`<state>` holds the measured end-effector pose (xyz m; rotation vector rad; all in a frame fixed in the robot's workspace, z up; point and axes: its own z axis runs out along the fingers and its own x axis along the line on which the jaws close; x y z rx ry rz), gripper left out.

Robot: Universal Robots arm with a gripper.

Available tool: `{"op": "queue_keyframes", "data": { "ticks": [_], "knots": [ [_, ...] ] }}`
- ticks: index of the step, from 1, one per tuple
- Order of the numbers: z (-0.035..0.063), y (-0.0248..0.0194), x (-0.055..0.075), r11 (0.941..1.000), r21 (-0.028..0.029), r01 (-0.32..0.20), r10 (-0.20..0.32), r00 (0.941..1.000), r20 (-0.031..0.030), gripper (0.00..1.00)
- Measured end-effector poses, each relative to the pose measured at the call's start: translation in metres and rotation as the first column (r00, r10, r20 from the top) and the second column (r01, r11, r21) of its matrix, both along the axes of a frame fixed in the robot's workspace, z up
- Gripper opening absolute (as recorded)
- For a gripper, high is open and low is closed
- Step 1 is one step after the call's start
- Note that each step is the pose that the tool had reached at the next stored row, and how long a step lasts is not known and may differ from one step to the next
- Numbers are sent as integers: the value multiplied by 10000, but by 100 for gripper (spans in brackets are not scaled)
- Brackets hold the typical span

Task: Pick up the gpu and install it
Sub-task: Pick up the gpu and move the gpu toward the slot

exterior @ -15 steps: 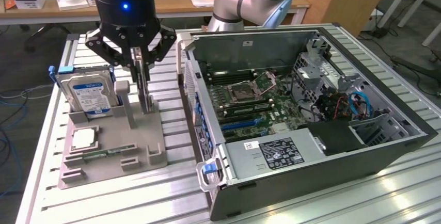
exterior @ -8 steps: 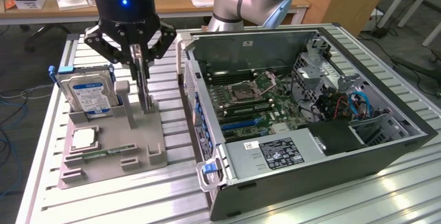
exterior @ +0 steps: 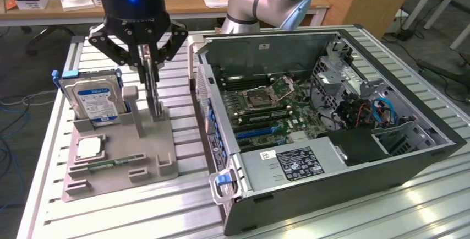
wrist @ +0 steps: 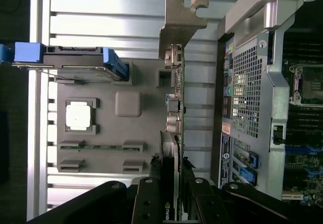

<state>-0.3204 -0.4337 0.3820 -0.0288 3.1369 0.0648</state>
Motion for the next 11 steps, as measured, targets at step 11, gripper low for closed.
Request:
{"op": "queue_keyframes", "data": {
  "ticks": [11],
  "knots": [
    [52, 0, 0, 10000, 1, -2, 2, 10000, -1, 26]
  ]
}}
